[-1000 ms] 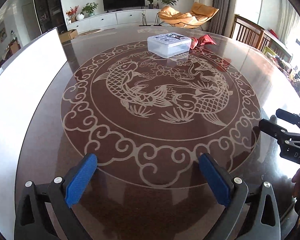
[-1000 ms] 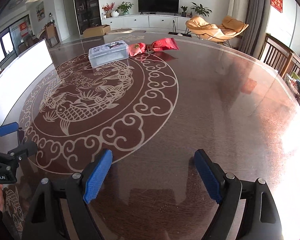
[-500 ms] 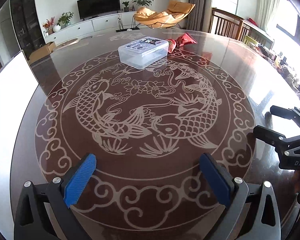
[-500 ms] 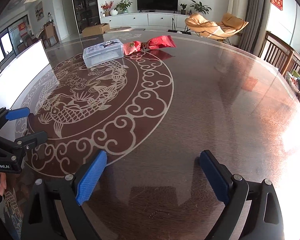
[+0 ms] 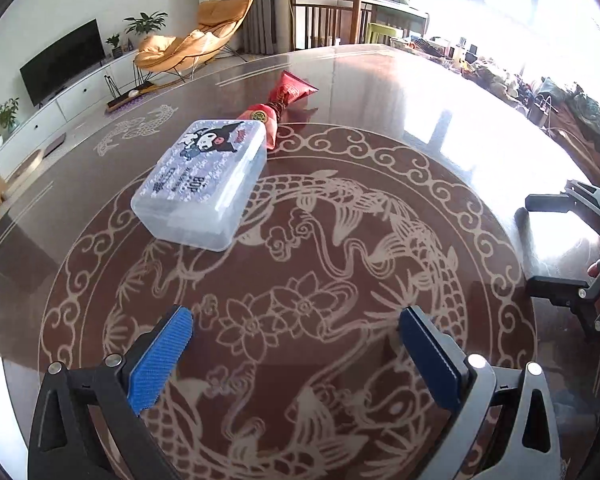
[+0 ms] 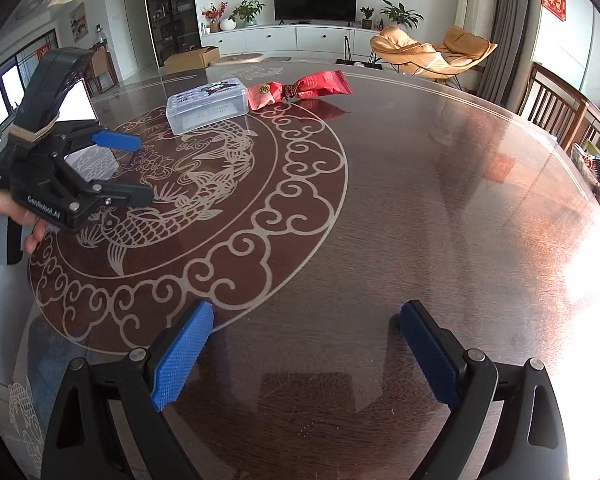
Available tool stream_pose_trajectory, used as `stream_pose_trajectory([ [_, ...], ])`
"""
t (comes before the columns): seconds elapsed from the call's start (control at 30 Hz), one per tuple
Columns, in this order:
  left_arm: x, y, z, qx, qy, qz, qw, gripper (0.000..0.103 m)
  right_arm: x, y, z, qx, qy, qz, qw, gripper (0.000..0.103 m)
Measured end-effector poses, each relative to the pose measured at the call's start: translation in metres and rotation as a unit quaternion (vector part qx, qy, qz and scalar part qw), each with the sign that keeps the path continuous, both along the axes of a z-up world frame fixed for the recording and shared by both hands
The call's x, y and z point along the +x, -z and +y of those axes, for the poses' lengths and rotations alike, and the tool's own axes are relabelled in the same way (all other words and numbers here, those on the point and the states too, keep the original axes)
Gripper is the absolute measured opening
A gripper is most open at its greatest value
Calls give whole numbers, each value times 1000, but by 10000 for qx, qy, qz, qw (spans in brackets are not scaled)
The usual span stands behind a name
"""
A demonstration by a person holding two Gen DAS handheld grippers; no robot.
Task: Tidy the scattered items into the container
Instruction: 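Grasp the clear Kuromi plastic box with the left tool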
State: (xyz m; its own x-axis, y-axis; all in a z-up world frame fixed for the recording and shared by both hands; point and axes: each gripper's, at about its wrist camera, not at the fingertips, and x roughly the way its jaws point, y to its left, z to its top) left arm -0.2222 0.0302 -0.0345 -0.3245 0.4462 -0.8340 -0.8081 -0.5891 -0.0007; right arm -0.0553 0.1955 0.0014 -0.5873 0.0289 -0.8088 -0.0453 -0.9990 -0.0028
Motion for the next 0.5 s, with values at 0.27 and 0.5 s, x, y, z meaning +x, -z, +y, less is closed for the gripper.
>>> stream_pose_trajectory([
  [0.27,-73,-1,32,-22,11,10,10000,103,0,0,0,-1,0,0,10000,95],
  [0.5,-100,-4,45,-495,79,-145,9986,103,-1,1,0,-12,-5,-1,10000,96],
])
